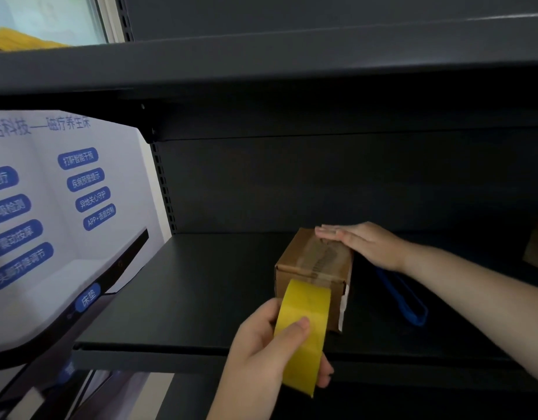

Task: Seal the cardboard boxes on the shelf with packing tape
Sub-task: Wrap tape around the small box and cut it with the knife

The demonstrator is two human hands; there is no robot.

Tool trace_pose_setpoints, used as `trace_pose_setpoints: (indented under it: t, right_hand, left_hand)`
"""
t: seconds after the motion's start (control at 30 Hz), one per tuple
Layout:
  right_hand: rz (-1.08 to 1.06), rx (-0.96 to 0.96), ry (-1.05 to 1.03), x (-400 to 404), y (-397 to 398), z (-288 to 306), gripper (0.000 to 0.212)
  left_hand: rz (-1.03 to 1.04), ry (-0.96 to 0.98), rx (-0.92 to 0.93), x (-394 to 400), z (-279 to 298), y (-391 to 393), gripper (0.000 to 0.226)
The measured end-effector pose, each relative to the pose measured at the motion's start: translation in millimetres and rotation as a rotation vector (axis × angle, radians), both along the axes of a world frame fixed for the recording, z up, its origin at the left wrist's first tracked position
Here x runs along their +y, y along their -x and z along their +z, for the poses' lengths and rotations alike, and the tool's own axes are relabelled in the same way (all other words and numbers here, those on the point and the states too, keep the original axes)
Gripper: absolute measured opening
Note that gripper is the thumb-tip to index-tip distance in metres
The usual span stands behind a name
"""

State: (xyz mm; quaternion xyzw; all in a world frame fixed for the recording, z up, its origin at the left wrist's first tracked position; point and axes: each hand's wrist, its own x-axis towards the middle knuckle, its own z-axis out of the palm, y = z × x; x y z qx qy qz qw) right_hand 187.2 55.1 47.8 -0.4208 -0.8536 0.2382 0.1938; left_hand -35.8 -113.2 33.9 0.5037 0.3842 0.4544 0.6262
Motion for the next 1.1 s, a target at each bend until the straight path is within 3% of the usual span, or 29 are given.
trace_pose_setpoints:
  t: [0.2,0.33,0.43,0.5,0.57,0.63,0.73,0.83,1.0,1.1]
  right_hand:
    - [-0.198,0.245,-0.028,7,12,-12,0.032]
    - [-0.366,0.572,0.303,-6,19,-23,0.039]
    - [-0.501,0.611,0.177,-19,24,-22,0.039]
    - [-0.426,0.496,-0.126,-44,24,-18,0.041]
    - [-0.196,0.220,-0.495,-73,24,-21,0.054]
    - [-0.035,0.002,-0.695,-94,27,-30,0.073]
    - [0.008,-0.193,-0.778,-108,37,-43,0.099]
    - [-0.032,-0.351,-0.800,-109,43,-49,0.111]
    - [-0.117,-0.344,-0.832,-107,49,-59,0.122]
    - [-0.151,-0.283,-0.916,-106,53,-64,0.117]
  left_hand:
    - [0.069,-0.067,0.029,-1,-2,2,0.037]
    - [0.068,-0.023,-0.017,-2,-3,16,0.040]
    - [0.022,-0.033,-0.024,-3,-3,23,0.045]
    - [0.036,-0.038,-0.037,-6,-4,27,0.037]
    - [0.039,-0.047,-0.038,-7,-4,34,0.030]
    - [0.028,-0.050,-0.039,-9,-5,44,0.039]
    - [-0.010,-0.047,-0.025,-10,-6,60,0.051]
    - [-0.035,-0.091,-0.062,-11,-4,70,0.056]
    - [-0.072,-0.176,-0.105,-11,1,78,0.038]
    - [-0.237,-0.186,-0.107,-13,2,85,0.034]
